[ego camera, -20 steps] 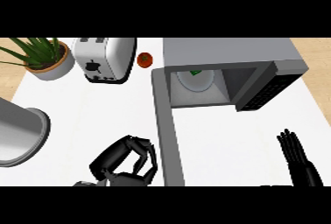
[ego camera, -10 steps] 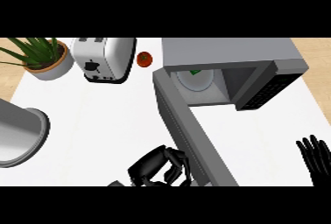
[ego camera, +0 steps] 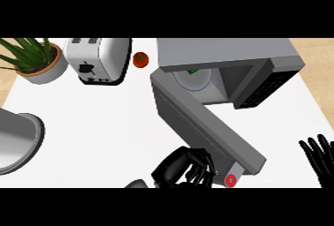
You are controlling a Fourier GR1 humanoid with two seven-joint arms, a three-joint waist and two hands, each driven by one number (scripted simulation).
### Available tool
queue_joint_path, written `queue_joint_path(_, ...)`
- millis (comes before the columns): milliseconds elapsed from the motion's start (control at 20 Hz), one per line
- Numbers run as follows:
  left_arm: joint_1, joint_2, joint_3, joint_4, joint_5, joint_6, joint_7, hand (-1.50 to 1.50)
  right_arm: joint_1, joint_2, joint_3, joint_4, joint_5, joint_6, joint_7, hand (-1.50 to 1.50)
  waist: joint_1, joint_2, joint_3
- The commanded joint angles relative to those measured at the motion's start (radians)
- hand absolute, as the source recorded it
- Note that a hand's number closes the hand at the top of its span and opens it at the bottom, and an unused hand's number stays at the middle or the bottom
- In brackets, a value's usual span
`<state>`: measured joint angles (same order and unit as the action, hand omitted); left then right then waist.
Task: Pick up the milk, place it into the microwave and close the microwave
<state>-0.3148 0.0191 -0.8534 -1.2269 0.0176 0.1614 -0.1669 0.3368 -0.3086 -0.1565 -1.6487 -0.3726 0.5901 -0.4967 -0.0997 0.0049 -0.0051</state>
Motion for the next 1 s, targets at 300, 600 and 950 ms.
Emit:
queue_joint_path(300,-0.234,-0.018,-0.128,0.076,0.183,0.281,0.01,1.5,0.011,-0.043,0.06,-0.223,-0.116,0.035,0.135,-1.5,-0.05,0.013,-0.002)
queue_joint_path(600,-0.35,-0.018,-0.072,0.101,0.316,0.394,0.004,1.5,0.036,-0.06,0.078,-0.302,-0.159,0.023,0.198,-1.5,-0.086,0.02,-0.002)
queue_joint_path(950,-0.496,-0.019,-0.041,0.229,0.398,0.469,-0.026,1.5,0.017,-0.087,0.074,-0.342,-0.206,-0.009,0.263,-1.5,-0.108,0.036,0.0)
